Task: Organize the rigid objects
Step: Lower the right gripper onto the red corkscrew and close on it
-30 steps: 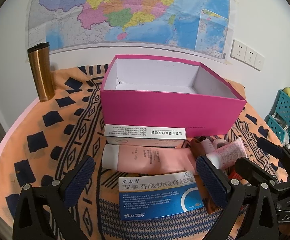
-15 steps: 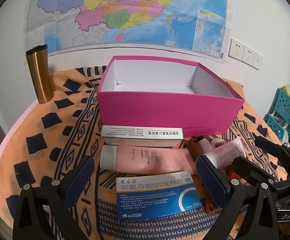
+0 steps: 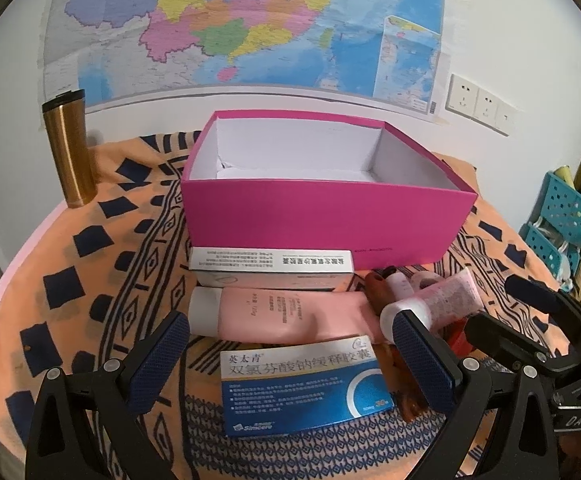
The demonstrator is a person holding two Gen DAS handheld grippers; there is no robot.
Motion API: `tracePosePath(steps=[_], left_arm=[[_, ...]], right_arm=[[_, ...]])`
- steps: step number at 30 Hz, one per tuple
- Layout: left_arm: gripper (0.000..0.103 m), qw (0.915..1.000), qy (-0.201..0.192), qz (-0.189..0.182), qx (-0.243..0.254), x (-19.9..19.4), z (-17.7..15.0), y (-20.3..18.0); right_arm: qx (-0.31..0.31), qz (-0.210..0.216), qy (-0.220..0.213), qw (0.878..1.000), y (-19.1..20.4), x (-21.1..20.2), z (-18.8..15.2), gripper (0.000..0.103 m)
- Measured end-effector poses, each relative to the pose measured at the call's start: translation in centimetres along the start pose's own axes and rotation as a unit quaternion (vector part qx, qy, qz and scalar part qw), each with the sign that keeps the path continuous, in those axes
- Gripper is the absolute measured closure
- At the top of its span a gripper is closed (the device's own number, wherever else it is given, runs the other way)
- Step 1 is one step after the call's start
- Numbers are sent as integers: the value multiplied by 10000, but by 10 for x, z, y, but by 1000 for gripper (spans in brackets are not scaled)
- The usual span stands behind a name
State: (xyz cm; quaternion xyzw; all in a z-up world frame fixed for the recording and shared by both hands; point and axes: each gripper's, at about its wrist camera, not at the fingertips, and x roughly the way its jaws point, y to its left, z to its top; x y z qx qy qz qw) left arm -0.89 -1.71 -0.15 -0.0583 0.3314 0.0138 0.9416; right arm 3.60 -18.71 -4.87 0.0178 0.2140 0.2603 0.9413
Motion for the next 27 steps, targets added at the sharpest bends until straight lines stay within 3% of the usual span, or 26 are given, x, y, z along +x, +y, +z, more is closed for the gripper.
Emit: tracePosePath(steps=[3, 10, 18, 24, 27], left_arm=[[0, 9999, 36, -109, 18, 1, -2, 0], [0, 9994, 94, -320, 112, 2, -7, -6], [0, 9985, 148, -419, 305, 3, -12, -14], [0, 9974, 285, -492, 439, 10, -17, -19], [0, 9971, 347, -499, 453, 12, -19, -19]], right_arm=[[136, 67, 148, 9998, -9, 0, -5, 5], [636, 258, 680, 9953, -32, 4, -24, 32], [1314, 597, 1144, 9829, -45, 18, -37, 32], [1598, 823, 1099, 9776, -45, 23, -39, 32], [1732, 851, 1024, 9758, -46, 29, -38, 42]])
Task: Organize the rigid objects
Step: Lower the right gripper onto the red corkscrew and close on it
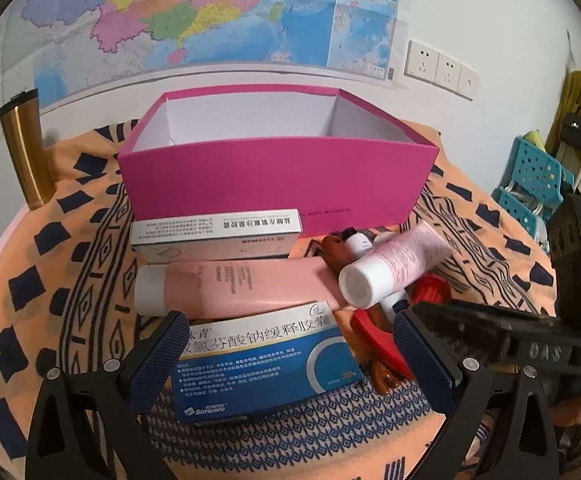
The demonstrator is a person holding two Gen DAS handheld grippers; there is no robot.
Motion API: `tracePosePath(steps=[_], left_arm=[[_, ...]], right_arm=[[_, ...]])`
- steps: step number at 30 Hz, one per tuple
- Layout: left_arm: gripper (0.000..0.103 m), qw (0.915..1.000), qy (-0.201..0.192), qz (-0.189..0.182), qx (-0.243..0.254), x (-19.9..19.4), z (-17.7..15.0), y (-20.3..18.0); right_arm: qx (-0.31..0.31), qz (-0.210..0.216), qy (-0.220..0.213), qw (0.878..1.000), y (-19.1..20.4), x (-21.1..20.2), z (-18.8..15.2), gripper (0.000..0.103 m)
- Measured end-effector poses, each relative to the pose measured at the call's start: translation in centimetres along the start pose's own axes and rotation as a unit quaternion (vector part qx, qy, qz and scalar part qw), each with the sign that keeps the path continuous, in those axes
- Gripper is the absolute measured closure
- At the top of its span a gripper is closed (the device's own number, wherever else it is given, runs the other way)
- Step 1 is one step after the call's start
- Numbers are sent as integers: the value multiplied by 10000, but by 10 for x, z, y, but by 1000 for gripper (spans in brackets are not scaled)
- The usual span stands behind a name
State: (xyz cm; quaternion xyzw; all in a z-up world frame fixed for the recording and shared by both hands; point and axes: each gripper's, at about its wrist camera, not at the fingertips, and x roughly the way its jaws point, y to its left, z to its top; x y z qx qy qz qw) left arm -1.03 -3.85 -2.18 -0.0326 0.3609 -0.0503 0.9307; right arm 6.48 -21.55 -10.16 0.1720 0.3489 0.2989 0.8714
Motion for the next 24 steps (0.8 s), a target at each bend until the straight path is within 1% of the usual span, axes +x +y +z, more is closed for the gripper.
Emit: tracePosePath(steps=[1, 3, 5, 6, 7, 8, 9, 11, 13, 15, 17, 18, 21, 24], left_arm=[[0, 10000, 15, -3, -2, 1, 0, 0], [0, 10000, 49, -14, -3, 2, -1, 1], [0, 10000, 57, -44, 8, 3, -2, 1], [0, 10000, 58, -71, 18, 3, -1, 1], [0, 9999, 56, -109, 31, 3, -1, 0], [0, 9998, 57, -168, 48, 3, -1, 0], [0, 9997, 61, -226, 63, 3, -1, -1], [0, 9991, 90, -399, 121, 4, -1, -4], [0, 9988, 143, -445, 164, 7, -2, -6], [0, 9985, 190, -443, 273, 10, -4, -10], [0, 9981, 238, -443, 342, 12, -6, -12], [0, 9979, 264, -473, 361, 13, -7, -12], [0, 9976, 312, -492, 374, 16, -8, -12], [0, 9975, 333, -482, 391, 19, -9, -12]], right_arm=[[73, 24, -12, 10000, -1, 2, 1, 46], [282, 165, -48, 9995, -8, 3, 4, 48], [299, 211, -92, 9993, -9, 2, 5, 51], [295, 240, -125, 9992, -9, 1, 5, 54], [308, 332, -224, 9987, -10, -3, 5, 67], [305, 433, -308, 9981, -12, -7, 6, 93], [219, 444, -350, 9982, -12, -12, 8, 98], [71, 456, -355, 9983, -9, -17, 10, 96], [14, 554, -13, 9985, -8, -8, 9, 95], [135, 614, 87, 9980, -10, -1, 4, 89], [372, 806, 132, 9960, -15, 3, 1, 64], [485, 815, 90, 9955, -19, 3, 1, 61], [669, 808, -39, 9945, -25, 2, 4, 55], [737, 758, -95, 9944, -29, 3, 7, 55]])
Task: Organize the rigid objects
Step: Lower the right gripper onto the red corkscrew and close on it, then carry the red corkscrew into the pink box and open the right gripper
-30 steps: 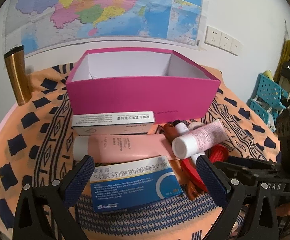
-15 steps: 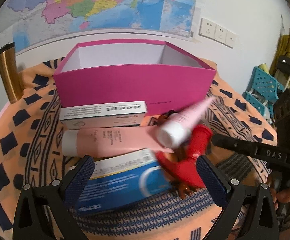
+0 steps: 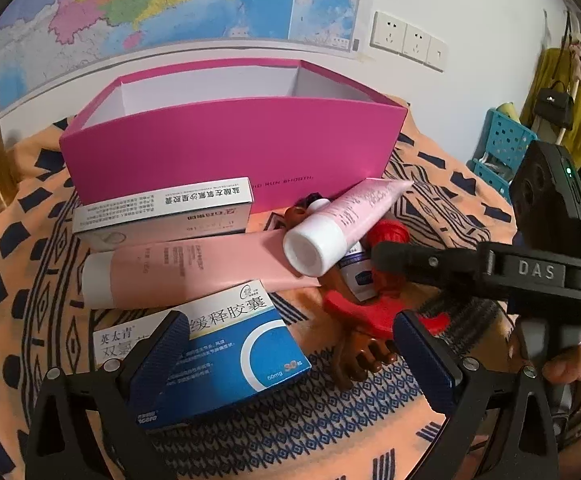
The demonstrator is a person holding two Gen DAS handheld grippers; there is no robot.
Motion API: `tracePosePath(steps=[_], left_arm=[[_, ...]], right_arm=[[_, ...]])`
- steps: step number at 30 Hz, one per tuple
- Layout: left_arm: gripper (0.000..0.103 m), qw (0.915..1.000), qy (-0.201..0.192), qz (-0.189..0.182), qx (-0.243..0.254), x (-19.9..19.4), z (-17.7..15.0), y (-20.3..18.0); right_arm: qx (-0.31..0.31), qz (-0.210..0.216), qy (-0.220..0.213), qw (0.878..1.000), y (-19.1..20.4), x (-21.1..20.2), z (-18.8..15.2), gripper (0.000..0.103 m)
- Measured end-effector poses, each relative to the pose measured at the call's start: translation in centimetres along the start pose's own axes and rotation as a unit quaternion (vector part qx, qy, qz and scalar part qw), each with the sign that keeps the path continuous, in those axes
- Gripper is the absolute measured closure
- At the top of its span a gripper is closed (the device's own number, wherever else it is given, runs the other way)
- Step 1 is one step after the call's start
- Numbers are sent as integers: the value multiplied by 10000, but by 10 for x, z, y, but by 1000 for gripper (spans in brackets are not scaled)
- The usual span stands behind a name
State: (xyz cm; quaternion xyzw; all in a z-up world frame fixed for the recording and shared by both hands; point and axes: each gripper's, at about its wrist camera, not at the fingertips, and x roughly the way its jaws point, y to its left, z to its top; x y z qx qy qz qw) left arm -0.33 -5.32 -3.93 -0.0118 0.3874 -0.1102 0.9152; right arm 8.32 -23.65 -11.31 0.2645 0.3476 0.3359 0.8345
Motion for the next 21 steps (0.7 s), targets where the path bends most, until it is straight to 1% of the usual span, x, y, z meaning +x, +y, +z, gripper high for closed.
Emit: tracePosePath(steps=[1, 3, 4, 6, 8, 11, 14, 15, 18, 21], left_arm=[[0, 10000, -2, 20, 28, 0, 0, -1], [0, 10000, 2, 27, 76, 1, 0, -2], [0, 10000, 3, 12, 92, 1, -1, -2], [0, 9999, 1, -17, 114, 1, 0, -3], [0, 9999, 3, -83, 111, 1, 0, -2], [0, 9993, -15, -365, 104, -2, 3, -2], [0, 9981, -133, -565, 211, -8, 7, -7], [0, 9972, -164, -685, 234, -9, 10, -9], [0, 9947, -227, -948, 318, -14, 16, -12], [4, 9918, -337, -1156, 435, -18, 26, -15]], right_arm=[[-12, -37, -26, 10000, 2, 3, 1, 55], [-41, -132, -37, 9999, 3, 6, 2, 59], [-47, -186, -37, 9998, 8, 12, 4, 69], [-51, -159, -60, 9998, 4, 12, 3, 71], [-142, -198, -104, 9996, 6, 10, 0, 75], [-392, -277, -213, 9986, 10, -4, -4, 76], [-622, -331, -337, 9969, 17, -19, -5, 76], [-680, -329, -397, 9964, 21, -23, -4, 76], [-843, -249, -634, 9941, 31, -37, 3, 76], [-1121, -128, -792, 9905, 46, -44, 10, 76]])
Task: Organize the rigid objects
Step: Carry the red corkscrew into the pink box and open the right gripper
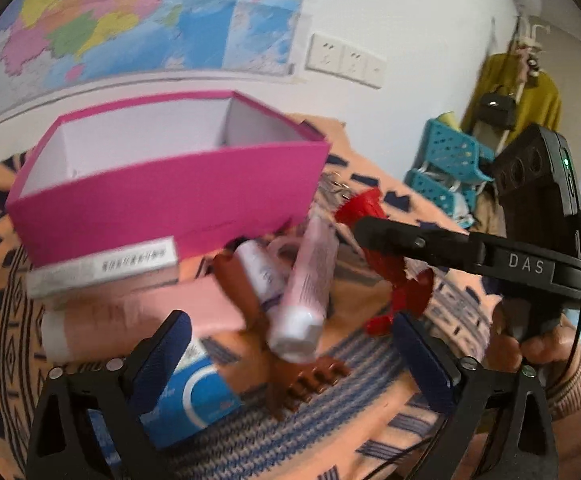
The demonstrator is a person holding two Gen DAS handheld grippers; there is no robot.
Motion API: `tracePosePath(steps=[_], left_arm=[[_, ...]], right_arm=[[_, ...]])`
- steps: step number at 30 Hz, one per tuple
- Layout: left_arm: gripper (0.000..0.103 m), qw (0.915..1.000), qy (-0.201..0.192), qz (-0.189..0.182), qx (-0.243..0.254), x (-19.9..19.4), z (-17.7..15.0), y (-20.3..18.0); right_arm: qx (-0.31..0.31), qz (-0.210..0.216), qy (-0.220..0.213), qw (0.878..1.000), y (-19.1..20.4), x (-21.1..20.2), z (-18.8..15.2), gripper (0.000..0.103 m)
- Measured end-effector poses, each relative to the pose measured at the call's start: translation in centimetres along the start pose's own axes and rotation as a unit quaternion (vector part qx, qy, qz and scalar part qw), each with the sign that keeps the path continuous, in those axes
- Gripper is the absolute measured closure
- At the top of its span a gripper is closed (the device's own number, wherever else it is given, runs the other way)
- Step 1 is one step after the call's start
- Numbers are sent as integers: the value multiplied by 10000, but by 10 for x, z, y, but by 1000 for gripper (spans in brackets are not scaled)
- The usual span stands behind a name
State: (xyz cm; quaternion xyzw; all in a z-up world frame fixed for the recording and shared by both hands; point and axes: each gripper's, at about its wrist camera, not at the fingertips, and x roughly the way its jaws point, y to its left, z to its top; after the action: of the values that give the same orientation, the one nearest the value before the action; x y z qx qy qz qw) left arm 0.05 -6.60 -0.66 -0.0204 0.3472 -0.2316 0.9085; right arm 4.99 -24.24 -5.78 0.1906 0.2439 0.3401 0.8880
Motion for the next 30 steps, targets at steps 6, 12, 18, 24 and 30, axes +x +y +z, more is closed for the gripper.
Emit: tracePosePath(steps=[6, 12, 18, 24, 30], left_arm=[[15, 9994, -224, -175, 201, -2, 29, 0], [37, 9993, -195, -178, 256, 13, 62, 9], [63, 9997, -118, 42, 186, 32, 95, 28], [71, 9997, -73, 235, 85, 44, 123, 45], [73, 9994, 140, 322, -68, 65, 137, 62]], right_arm=[[-587, 205, -259, 9977, 29, 8, 34, 76], [-982, 414, -433, 9934, 42, 25, 71, 76], [-1117, 447, -437, 9918, 41, 51, 102, 76], [-1133, 413, -436, 9917, 37, 70, 127, 76], [-923, 336, -282, 9948, 25, 95, 144, 76]])
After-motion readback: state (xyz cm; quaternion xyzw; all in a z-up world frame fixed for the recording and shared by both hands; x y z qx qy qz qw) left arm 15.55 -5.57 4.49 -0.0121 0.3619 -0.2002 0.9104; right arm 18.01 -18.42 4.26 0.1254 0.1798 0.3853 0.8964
